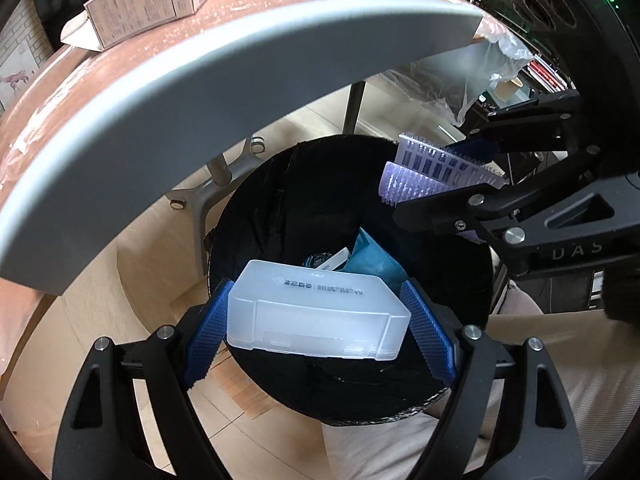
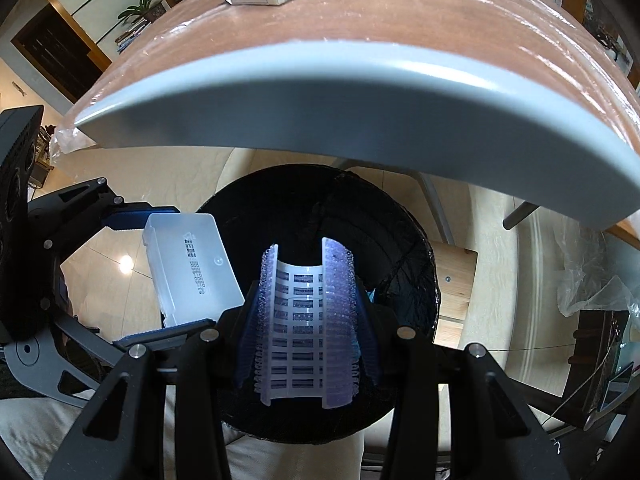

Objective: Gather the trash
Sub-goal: 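Open both tools to drop the roller and plastic box into the bin, then grasp another purple hair roller with the right tool while the left tool grasps the naproxen box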

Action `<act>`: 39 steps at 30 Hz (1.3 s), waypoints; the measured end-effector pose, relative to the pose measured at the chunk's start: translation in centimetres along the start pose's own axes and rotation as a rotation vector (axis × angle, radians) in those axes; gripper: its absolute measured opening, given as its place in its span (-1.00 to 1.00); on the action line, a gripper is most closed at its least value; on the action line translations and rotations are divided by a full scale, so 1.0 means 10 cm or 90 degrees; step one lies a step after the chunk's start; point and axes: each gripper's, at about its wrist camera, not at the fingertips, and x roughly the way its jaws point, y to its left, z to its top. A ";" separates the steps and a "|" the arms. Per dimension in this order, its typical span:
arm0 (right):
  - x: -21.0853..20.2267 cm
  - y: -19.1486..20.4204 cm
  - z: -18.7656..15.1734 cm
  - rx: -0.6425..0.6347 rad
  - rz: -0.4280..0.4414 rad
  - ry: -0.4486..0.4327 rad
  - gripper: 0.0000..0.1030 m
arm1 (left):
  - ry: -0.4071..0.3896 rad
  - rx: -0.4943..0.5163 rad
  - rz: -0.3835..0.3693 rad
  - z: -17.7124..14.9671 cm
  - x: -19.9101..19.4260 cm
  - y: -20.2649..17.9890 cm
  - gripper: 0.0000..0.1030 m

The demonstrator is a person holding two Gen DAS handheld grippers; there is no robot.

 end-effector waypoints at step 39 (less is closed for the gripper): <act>-1.17 0.27 1.58 -0.115 -0.011 -0.244 0.68 | -0.248 -0.037 0.102 0.78 -1.10 0.62 0.97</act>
